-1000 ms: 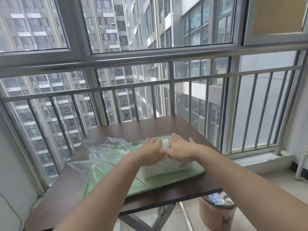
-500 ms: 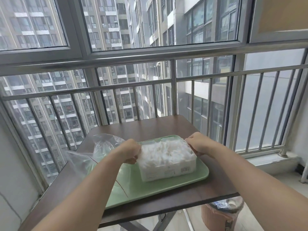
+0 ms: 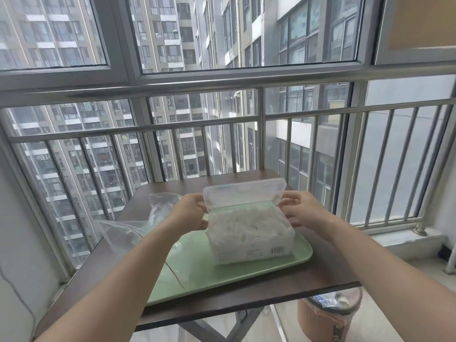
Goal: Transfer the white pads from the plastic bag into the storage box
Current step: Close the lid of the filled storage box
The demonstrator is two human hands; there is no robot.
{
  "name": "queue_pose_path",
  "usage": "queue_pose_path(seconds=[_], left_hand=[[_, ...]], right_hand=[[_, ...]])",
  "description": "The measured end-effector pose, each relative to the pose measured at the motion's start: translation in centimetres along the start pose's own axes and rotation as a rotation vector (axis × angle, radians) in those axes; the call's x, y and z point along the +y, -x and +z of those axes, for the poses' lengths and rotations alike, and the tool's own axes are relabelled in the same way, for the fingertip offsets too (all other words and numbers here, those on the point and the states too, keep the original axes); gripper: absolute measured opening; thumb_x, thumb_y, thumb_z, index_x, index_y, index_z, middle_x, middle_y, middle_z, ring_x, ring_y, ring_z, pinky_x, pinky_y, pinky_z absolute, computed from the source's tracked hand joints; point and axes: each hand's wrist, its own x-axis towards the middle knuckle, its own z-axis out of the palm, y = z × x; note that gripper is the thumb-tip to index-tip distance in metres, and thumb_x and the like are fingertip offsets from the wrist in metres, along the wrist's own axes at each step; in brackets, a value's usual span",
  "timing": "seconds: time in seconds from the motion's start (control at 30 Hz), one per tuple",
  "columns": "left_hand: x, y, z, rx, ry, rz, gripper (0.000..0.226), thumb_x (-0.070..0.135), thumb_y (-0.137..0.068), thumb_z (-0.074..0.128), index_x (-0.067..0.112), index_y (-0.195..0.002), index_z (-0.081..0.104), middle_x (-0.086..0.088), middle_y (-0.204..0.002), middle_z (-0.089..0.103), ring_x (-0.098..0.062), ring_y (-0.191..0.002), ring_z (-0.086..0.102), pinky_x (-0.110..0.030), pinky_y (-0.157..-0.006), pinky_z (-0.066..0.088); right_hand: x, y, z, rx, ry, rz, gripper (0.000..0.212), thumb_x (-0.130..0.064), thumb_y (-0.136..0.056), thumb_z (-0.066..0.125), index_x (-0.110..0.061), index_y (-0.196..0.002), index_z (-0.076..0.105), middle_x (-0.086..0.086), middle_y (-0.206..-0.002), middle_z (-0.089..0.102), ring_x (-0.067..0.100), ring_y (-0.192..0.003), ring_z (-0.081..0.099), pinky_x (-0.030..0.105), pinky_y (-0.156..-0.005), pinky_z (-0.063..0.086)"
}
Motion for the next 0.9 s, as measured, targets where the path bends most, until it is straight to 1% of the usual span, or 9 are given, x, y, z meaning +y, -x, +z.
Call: queue_pose_path(seconds=[0.1, 0.2, 0.27, 0.4, 0.47, 0.6, 0.7, 0.8, 0.9], left_hand=[[-0.4, 1.5, -0.4, -0.085, -0.081, 0.069, 0.055, -0.017, -0.091, 0.043, 0.013, -0.135, 0.057, -0.010, -0.124, 0.063, -0.024, -0.092, 0.069, -0.023, -0.071, 0.060], [-1.8, 2.4, -0.4, -0.133, -0.221, 0.137, 0.065, -0.002, -0.090, 0.062, 0.021, -0.148, 0.042, -0.004, -0.144, 0.053, -0.021, -0.118, 0.061, -0.034, -0.095, 0.056], [-2.3, 2.9, -0.6, -0.186, -0.202, 0.136, 0.074, -0.005, -0.090, 0.061, 0.022, -0.153, 0.033, -0.006, -0.155, 0.041, -0.021, -0.132, 0.051, -0.037, -0.107, 0.047], [-2.0, 4.0, -0.5, -0.261, -0.192, 0.146, 0.071, -0.003, -0.094, 0.055, 0.025, -0.155, 0.031, 0.000, -0.162, 0.029, -0.012, -0.134, 0.045, -0.025, -0.102, 0.040], [-1.8, 4.2, -0.3, -0.237, -0.228, 0.131, 0.068, 0.001, -0.095, 0.053, 0.030, -0.153, 0.034, 0.000, -0.160, 0.032, -0.014, -0.128, 0.045, -0.028, -0.102, 0.040], [-1.7, 3.8, -0.1, -0.272, -0.161, 0.093, 0.066, 0.004, -0.097, 0.053, 0.033, -0.152, 0.033, -0.001, -0.159, 0.031, -0.023, -0.133, 0.044, -0.042, -0.110, 0.043], [-2.3, 3.5, 0.3, -0.288, -0.176, 0.085, 0.073, 0.013, -0.097, 0.058, 0.036, -0.156, 0.021, -0.003, -0.165, 0.021, -0.025, -0.144, 0.032, -0.046, -0.117, 0.033], [-2.4, 3.6, 0.9, -0.294, -0.160, 0.075, 0.083, 0.013, -0.097, 0.059, 0.038, -0.157, 0.009, -0.007, -0.166, 0.014, -0.027, -0.149, 0.025, -0.044, -0.119, 0.028], [-2.3, 3.6, 1.3, -0.299, -0.156, 0.086, 0.079, 0.013, -0.099, 0.056, 0.041, -0.157, 0.010, -0.006, -0.165, 0.019, -0.026, -0.147, 0.029, -0.039, -0.114, 0.031]], right_hand=[[0.1, 1.7, -0.2, -0.025, 0.101, -0.134, 0.041, -0.017, -0.088, 0.069, -0.033, -0.125, 0.063, -0.010, -0.125, 0.062, 0.012, -0.105, 0.066, 0.030, -0.078, 0.060], [0.2, 2.7, 0.0, -0.040, 0.239, -0.213, 0.051, -0.024, -0.086, 0.072, -0.030, -0.135, 0.057, -0.009, -0.134, 0.055, 0.007, -0.111, 0.061, 0.016, -0.076, 0.051], [0.0, 3.3, 0.3, -0.038, 0.337, -0.264, 0.050, -0.029, -0.088, 0.069, -0.027, -0.137, 0.056, -0.009, -0.133, 0.053, 0.006, -0.114, 0.055, 0.011, -0.079, 0.044], [-0.1, 4.3, 0.6, -0.026, 0.464, -0.294, 0.054, -0.035, -0.090, 0.066, -0.026, -0.141, 0.051, -0.011, -0.135, 0.050, 0.008, -0.120, 0.048, 0.020, -0.093, 0.039], [0.2, 4.4, 0.6, -0.028, 0.525, -0.321, 0.057, -0.036, -0.089, 0.066, -0.025, -0.143, 0.049, -0.012, -0.139, 0.051, 0.008, -0.124, 0.048, 0.025, -0.099, 0.039], [0.0, 4.8, 0.7, -0.003, 0.537, -0.325, 0.051, -0.036, -0.091, 0.064, -0.031, -0.140, 0.051, -0.015, -0.131, 0.060, 0.007, -0.114, 0.054, 0.021, -0.085, 0.042], [-0.1, 4.7, 0.6, -0.004, 0.516, -0.300, 0.047, -0.032, -0.092, 0.063, -0.037, -0.138, 0.051, -0.015, -0.121, 0.062, 0.008, -0.106, 0.056, 0.013, -0.073, 0.040], [0.0, 4.4, 0.6, -0.023, 0.517, -0.256, 0.053, -0.033, -0.090, 0.064, -0.037, -0.140, 0.047, -0.012, -0.123, 0.060, 0.010, -0.106, 0.057, 0.019, -0.076, 0.043], [0.3, 4.0, 0.6, -0.033, 0.393, -0.166, 0.057, -0.029, -0.086, 0.068, -0.040, -0.138, 0.048, -0.007, -0.125, 0.058, 0.012, -0.107, 0.057, 0.026, -0.083, 0.048]])
